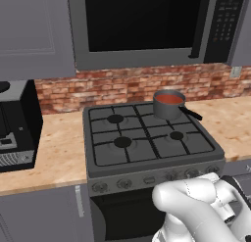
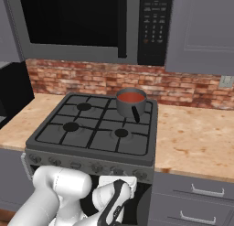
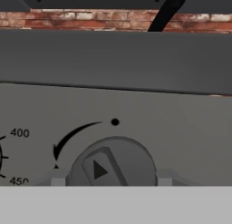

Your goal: Wait until the marinara sauce is simmered to a deep red color and then turn off the stove.

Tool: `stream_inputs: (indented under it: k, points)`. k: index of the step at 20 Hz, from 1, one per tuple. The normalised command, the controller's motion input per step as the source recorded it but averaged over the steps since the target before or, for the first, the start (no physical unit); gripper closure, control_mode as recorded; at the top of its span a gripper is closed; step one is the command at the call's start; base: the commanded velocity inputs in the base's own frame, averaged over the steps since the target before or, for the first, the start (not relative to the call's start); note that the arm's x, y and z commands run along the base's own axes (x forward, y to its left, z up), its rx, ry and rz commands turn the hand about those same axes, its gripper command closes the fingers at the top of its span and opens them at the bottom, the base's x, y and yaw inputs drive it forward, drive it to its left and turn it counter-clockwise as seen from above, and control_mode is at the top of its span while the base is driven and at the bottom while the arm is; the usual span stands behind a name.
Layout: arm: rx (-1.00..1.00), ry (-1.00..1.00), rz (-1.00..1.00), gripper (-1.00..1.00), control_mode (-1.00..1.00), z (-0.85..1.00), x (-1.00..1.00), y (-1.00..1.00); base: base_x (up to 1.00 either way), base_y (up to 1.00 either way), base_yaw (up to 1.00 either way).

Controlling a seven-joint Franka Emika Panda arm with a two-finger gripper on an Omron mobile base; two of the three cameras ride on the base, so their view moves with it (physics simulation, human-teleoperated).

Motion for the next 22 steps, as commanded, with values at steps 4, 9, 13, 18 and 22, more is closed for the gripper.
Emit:
stream_inputs:
  k: [4, 9, 13, 18, 22]
  points:
    - [0.00, 0.00, 0.00, 1.00, -1.00, 0.00, 0.00, 0.00, 0.00, 0.00, 0.00]
    - [0.00, 0.00, 0.00, 1.00, -1.00, 0.00, 0.00, 0.00, 0.00, 0.00, 0.00]
    - [0.00, 0.00, 0.00, 1.00, -1.00, 0.00, 0.00, 0.00, 0.00, 0.00, 0.00]
    - [0.00, 0.00, 0.00, 1.00, -1.00, 0.00, 0.00, 0.00, 0.00, 0.00, 0.00]
    - [0.00, 0.00, 0.00, 1.00, -1.00, 0.00, 0.00, 0.00, 0.00, 0.00, 0.00]
